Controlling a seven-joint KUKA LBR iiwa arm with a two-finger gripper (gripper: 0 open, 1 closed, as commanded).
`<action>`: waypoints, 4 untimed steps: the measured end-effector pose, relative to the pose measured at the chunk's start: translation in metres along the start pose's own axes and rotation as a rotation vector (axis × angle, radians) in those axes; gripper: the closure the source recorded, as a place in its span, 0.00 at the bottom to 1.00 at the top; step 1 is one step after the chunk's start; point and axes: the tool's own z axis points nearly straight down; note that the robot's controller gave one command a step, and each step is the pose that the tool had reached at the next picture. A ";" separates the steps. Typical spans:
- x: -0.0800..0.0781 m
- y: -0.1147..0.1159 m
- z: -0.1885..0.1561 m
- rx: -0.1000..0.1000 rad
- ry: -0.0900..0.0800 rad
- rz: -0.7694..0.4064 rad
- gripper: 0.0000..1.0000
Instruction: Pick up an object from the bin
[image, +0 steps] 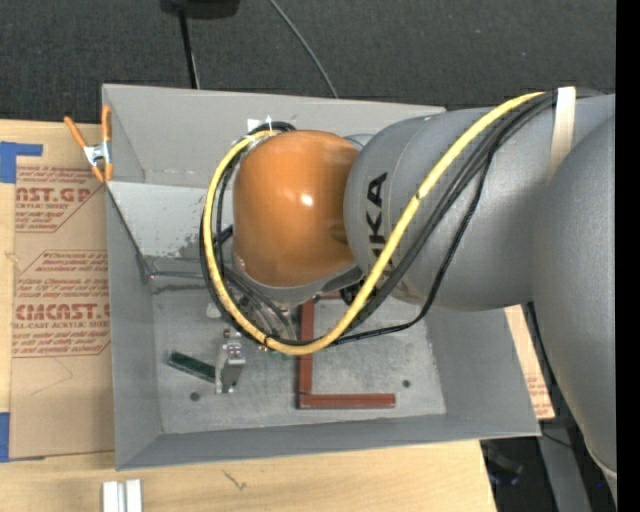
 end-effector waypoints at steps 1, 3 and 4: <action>0.000 0.000 0.000 0.000 0.000 0.000 0.00; 0.004 -0.003 0.021 0.005 0.012 -0.008 0.00; -0.009 -0.011 0.045 -0.003 -0.011 -0.082 0.00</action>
Offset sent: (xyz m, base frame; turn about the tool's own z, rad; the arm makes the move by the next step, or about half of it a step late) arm 0.0033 -0.0149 -0.1009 -0.0988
